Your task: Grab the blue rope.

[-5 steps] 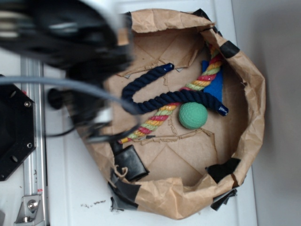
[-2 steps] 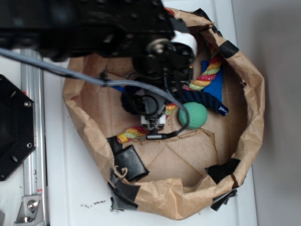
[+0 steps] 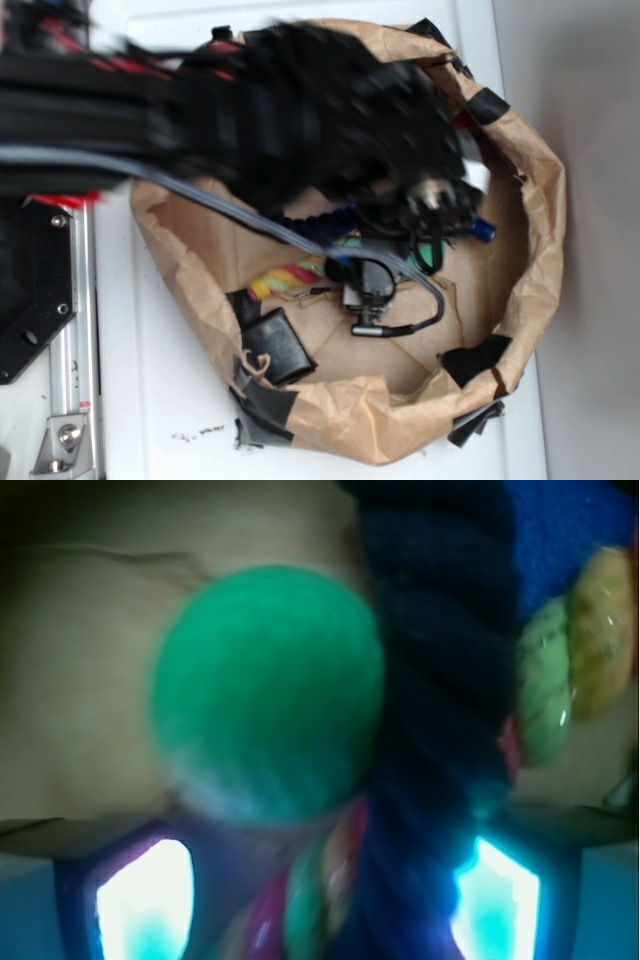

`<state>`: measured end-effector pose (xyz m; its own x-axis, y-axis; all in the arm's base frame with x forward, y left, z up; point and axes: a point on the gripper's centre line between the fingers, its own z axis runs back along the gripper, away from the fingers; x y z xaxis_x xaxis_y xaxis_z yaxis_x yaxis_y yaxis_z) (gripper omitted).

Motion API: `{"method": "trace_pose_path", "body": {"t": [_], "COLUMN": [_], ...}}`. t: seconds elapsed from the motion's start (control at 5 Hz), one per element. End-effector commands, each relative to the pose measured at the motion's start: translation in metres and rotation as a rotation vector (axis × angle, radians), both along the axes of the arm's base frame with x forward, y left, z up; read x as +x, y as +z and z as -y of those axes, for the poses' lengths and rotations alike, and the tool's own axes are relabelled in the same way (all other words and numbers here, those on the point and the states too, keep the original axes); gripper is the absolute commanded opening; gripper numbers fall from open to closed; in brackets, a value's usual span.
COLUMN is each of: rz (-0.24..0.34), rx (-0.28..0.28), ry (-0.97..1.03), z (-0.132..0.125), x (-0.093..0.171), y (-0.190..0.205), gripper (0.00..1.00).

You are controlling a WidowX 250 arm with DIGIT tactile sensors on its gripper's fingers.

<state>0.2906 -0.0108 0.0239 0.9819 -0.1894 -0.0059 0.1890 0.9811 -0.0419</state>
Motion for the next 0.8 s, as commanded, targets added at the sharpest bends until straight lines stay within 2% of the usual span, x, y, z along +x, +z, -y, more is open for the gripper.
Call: {"method": "trace_pose_path", "body": {"t": [0.0,0.2,0.4,0.6], "rz": [-0.02,-0.011,-0.012,0.065], "rx": [0.068,0.021,0.018,-0.029], "ry": [0.025,0.029,0.046,0.106], "z": [0.01,0.005,0.002,0.003], "x": [0.016,0.008,0.002,0.002], "y": [-0.008,0.001,0.016,0.066], "gripper": [0.0,0.0,0.0,0.0]}}
